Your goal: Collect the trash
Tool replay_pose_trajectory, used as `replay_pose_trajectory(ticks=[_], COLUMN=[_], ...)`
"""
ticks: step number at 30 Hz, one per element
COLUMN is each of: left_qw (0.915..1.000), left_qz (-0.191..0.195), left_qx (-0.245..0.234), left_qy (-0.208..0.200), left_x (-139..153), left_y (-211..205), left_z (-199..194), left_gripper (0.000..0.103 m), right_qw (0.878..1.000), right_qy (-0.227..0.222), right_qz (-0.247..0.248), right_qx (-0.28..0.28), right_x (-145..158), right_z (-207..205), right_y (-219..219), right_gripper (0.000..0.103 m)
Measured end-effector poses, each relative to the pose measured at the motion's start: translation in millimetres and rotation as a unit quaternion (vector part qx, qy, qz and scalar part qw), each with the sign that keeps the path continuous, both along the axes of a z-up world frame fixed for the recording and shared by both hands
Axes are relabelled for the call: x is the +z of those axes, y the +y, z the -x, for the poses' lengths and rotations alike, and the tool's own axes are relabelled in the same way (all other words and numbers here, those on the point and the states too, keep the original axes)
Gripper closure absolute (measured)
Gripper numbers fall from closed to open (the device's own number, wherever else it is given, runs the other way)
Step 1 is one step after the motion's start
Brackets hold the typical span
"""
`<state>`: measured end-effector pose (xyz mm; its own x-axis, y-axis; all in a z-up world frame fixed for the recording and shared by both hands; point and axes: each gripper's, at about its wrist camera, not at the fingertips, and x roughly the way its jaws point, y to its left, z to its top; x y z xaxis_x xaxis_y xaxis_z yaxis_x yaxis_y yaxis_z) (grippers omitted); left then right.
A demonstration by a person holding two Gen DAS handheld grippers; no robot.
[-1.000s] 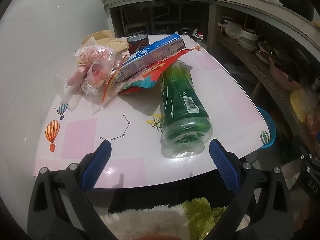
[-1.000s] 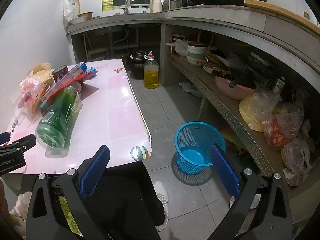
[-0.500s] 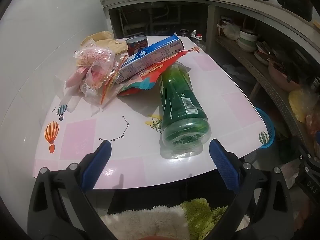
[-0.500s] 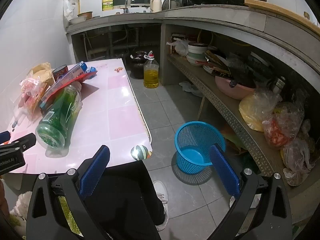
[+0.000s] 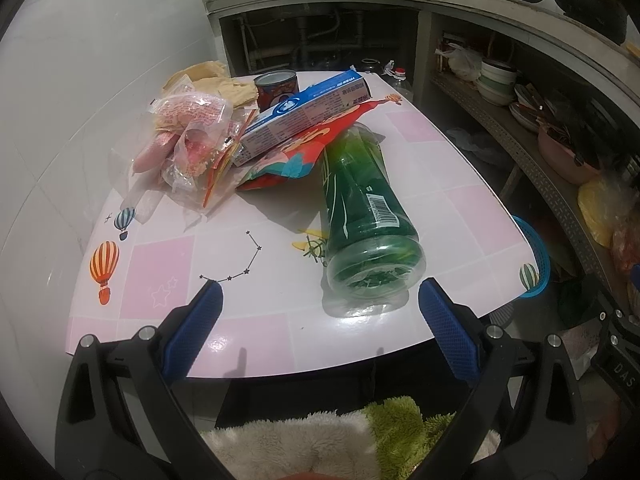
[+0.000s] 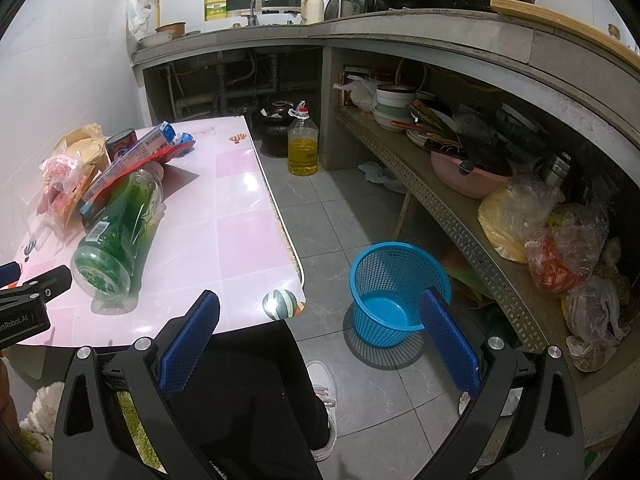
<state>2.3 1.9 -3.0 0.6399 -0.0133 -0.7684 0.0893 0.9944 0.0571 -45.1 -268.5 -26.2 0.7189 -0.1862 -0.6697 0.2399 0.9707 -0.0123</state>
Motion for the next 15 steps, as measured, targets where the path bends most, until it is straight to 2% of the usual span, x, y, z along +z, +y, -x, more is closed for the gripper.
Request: replay_pose_trajectory(ticks=[15], left_qw=[1.0], left_qz=[-0.001], left_qx=[0.002], left_qy=[0.0], left_x=[2.0], left_y=[4.4], left_z=[4.6], left_gripper=[0.009], right_qw=[1.0], right_qy=[0.001], right_qz=[0.002], right_qx=[0.0], right_x=[-1.7], right_z=[-0.9], right_y=[0.9], right_gripper=[0.006])
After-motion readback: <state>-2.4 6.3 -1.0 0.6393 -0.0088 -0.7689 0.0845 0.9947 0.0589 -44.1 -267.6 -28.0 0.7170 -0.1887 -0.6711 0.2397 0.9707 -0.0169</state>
